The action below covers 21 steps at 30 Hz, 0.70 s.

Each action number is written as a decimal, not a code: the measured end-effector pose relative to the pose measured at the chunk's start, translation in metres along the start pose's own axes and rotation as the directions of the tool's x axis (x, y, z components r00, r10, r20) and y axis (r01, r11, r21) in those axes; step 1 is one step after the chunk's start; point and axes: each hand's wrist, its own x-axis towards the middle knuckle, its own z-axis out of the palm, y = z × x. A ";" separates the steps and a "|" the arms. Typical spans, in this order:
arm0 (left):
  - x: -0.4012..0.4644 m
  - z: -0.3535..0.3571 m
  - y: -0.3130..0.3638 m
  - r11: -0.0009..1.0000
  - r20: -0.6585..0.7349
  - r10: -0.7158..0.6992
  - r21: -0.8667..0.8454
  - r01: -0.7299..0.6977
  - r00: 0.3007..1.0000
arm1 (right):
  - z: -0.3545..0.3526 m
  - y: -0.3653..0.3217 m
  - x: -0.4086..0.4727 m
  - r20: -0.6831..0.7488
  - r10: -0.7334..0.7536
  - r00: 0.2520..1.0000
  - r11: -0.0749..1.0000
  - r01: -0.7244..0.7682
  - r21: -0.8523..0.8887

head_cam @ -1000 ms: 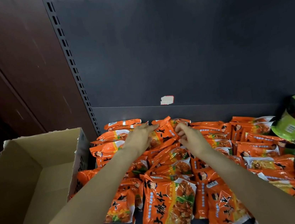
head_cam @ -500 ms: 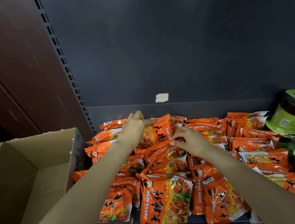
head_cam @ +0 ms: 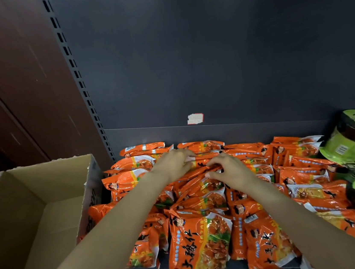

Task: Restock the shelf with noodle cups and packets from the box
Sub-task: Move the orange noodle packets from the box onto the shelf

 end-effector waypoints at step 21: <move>-0.293 -0.061 -0.220 0.829 -0.387 -0.558 -0.279 0.484 0.734 | 0.148 -0.287 0.000 -0.060 -0.313 0.948 0.915 0.318 0.250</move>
